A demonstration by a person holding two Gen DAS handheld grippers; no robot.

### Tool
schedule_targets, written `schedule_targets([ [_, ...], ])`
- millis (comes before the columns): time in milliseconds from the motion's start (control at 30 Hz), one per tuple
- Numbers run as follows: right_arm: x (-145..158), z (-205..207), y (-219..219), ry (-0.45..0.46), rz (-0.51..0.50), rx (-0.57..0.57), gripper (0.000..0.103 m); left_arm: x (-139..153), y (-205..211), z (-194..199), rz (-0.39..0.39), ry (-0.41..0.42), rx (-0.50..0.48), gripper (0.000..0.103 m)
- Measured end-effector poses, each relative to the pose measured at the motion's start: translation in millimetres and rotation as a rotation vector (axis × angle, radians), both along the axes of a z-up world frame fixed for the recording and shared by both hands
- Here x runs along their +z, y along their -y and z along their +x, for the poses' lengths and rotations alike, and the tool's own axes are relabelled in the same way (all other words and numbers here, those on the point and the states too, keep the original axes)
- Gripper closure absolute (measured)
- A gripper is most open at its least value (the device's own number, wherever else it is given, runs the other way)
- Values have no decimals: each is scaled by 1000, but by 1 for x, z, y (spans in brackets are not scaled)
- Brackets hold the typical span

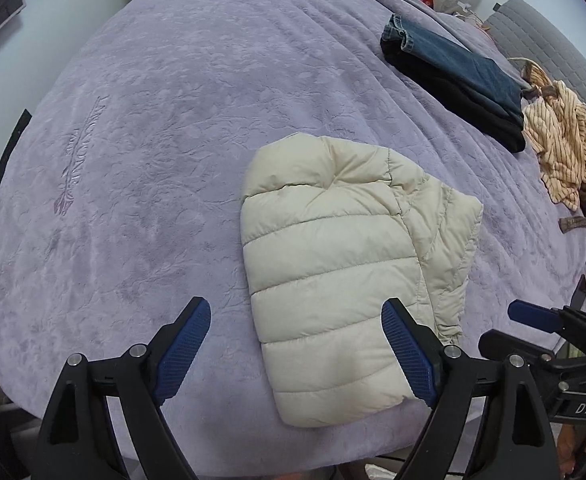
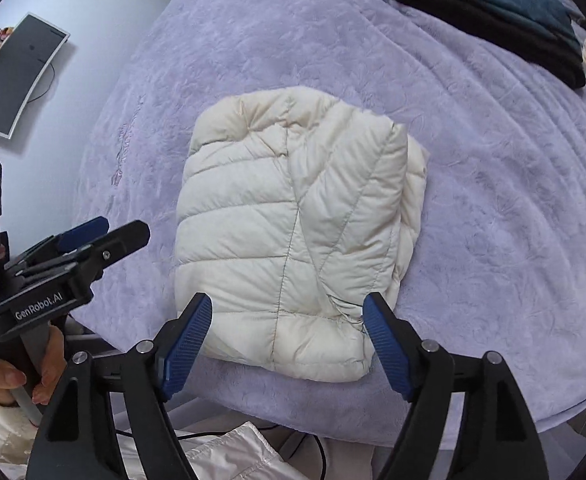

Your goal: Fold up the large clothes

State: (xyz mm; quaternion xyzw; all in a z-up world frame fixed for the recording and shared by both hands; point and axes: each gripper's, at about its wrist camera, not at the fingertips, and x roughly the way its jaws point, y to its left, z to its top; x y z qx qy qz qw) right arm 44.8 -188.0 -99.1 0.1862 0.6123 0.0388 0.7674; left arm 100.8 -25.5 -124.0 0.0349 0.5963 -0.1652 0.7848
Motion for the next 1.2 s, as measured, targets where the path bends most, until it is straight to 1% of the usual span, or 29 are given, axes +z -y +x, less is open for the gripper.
schedule_targets([
  [67, 11, 2, -2, 11, -30, -11, 19, 4, -3, -3, 21, -8, 18, 0],
  [133, 17, -1, -6, 24, -63, -33, 19, 9, -7, -8, 34, -3, 36, 0],
  [167, 20, -1, -7, 30, -79, -45, 16, 11, -7, -9, 36, 2, 45, 0],
  [200, 23, -3, -8, 40, -90, -56, 3, 13, -8, -11, 42, 11, 54, 0],
  [233, 26, -6, -9, 55, -104, -68, 1, 16, -9, -13, 55, 23, 63, 0],
  [400, 41, -8, -11, 103, -172, -127, 0, 29, -16, -14, 100, 72, 85, 0],
  [533, 50, -9, -12, 108, -205, -145, 0, 35, -18, -16, 99, 68, 86, 0],
  [700, 55, -9, -11, 103, -216, -154, 0, 40, -18, -20, 107, 65, 97, 0],
  [967, 55, -10, -11, 102, -217, -154, 0, 42, -20, -22, 98, 56, 115, 0],
  [1200, 57, -12, -10, 100, -217, -151, 0, 43, -20, -21, 100, 58, 113, 0],
])
